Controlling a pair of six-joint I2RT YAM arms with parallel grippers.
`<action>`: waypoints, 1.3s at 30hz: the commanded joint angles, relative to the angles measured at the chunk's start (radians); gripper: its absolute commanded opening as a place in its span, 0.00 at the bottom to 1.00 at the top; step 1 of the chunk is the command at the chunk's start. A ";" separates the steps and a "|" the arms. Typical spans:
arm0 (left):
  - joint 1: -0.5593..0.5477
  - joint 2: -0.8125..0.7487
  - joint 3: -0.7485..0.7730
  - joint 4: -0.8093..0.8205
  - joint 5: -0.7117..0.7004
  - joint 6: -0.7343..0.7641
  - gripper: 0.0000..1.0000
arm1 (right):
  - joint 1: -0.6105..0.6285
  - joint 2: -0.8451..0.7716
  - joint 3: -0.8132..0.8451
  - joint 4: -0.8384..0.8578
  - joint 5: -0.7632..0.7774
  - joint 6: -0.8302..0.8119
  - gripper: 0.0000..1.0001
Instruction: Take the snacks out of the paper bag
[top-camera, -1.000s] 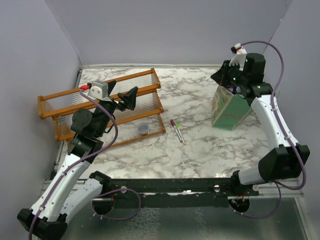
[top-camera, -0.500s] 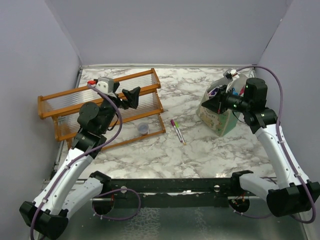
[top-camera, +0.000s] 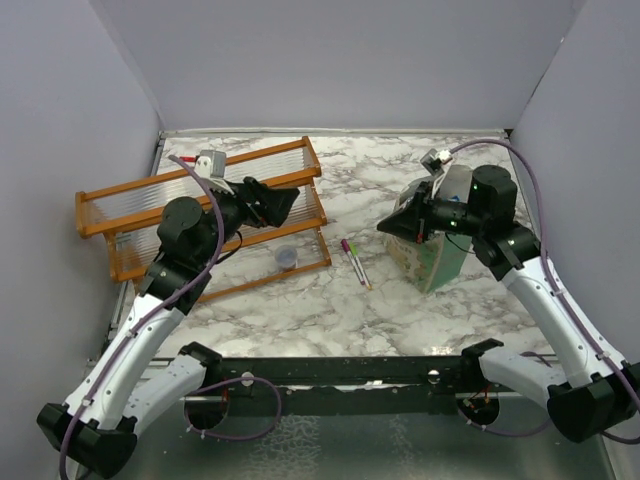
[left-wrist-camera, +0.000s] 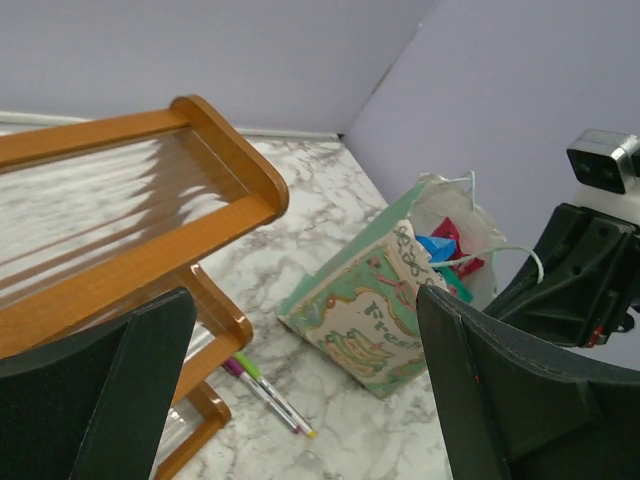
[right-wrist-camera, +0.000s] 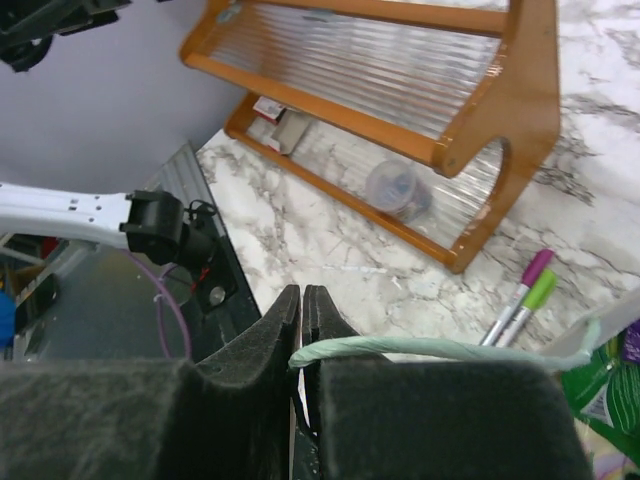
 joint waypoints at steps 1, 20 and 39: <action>-0.003 0.044 0.000 0.038 0.172 -0.145 0.94 | 0.072 0.019 0.030 0.122 -0.033 0.045 0.07; -0.440 0.303 0.006 0.318 -0.004 -0.180 0.92 | 0.084 -0.248 0.103 -0.214 0.621 -0.222 0.99; -0.502 0.567 0.193 0.442 -0.087 -0.235 0.70 | 0.084 -0.466 0.047 -0.219 1.075 -0.075 0.99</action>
